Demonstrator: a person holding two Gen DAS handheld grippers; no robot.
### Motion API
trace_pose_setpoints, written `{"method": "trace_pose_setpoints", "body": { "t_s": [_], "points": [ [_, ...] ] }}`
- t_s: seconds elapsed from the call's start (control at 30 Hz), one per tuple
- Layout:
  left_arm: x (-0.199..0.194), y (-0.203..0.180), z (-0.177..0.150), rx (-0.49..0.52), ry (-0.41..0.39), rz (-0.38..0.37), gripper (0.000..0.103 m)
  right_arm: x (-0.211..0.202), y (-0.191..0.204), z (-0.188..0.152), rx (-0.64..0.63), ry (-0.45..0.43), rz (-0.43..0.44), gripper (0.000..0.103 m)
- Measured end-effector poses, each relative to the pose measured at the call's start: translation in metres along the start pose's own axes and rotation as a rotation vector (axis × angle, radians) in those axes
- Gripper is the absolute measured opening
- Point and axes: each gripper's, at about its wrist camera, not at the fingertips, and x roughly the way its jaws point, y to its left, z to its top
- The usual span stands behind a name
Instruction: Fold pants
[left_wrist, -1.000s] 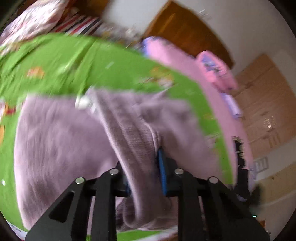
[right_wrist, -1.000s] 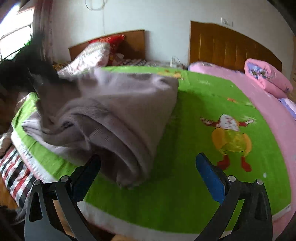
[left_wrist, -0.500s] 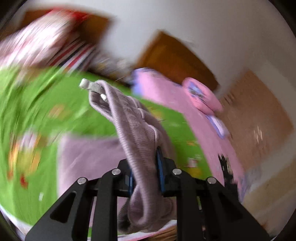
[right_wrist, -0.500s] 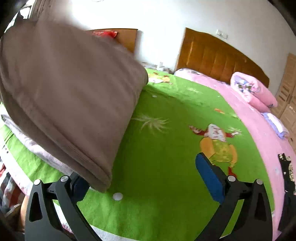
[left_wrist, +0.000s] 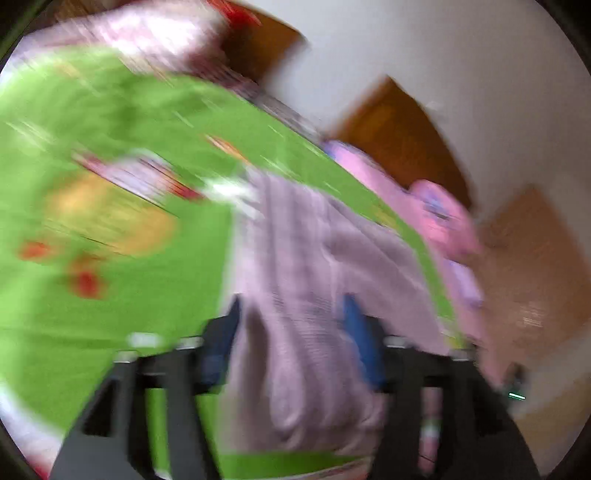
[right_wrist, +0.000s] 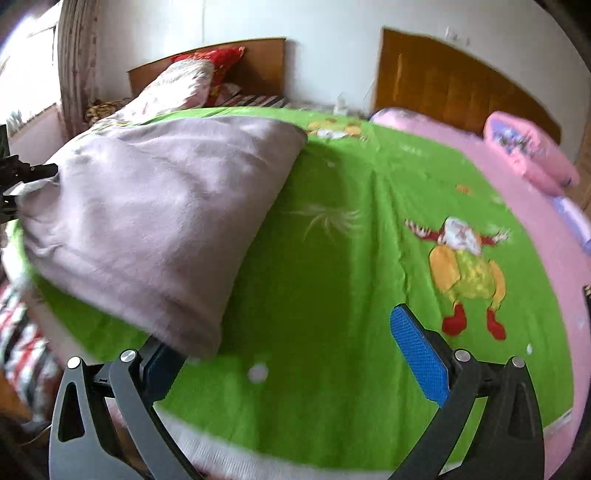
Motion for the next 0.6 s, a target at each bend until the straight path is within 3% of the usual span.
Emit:
{"method": "trace_pose_setpoints", "body": {
  "t_s": [0.03, 0.07, 0.13, 0.2, 0.27, 0.37, 0.47, 0.53, 0.6],
  "points": [
    [-0.021, -0.003, 0.002, 0.030, -0.078, 0.110, 0.083, -0.007, -0.003, -0.001, -0.001, 0.001, 0.040, 0.099],
    [-0.035, -0.009, 0.002, 0.056, -0.122, 0.153, 0.083, -0.018, -0.005, -0.002, -0.001, -0.014, 0.091, 0.098],
    [-0.065, -0.033, -0.005, 0.123, -0.191, 0.112, 0.090, -0.044, -0.007, 0.000, 0.004, -0.101, 0.192, 0.099],
    [-0.071, -0.057, -0.011, 0.192, -0.204, 0.063, 0.093, -0.056, -0.001, 0.011, -0.013, -0.166, 0.216, 0.098],
    [-0.062, -0.081, -0.020, 0.286, -0.181, 0.048, 0.094, -0.054, 0.012, 0.026, -0.035, -0.211, 0.202, 0.098],
    [-0.019, -0.108, -0.038, 0.428, -0.113, 0.142, 0.094, -0.033, 0.039, 0.043, -0.071, -0.211, 0.191, 0.098],
    [0.023, -0.101, -0.057, 0.459, -0.011, 0.271, 0.094, 0.006, 0.070, 0.030, -0.229, -0.078, 0.121, 0.098],
    [0.032, -0.087, -0.075, 0.492, -0.024, 0.302, 0.096, 0.012, 0.066, 0.016, -0.207, -0.091, 0.161, 0.098],
    [0.029, -0.080, -0.077, 0.485, -0.035, 0.267, 0.096, 0.022, 0.052, 0.012, -0.142, -0.021, 0.236, 0.098]
  ]
}}
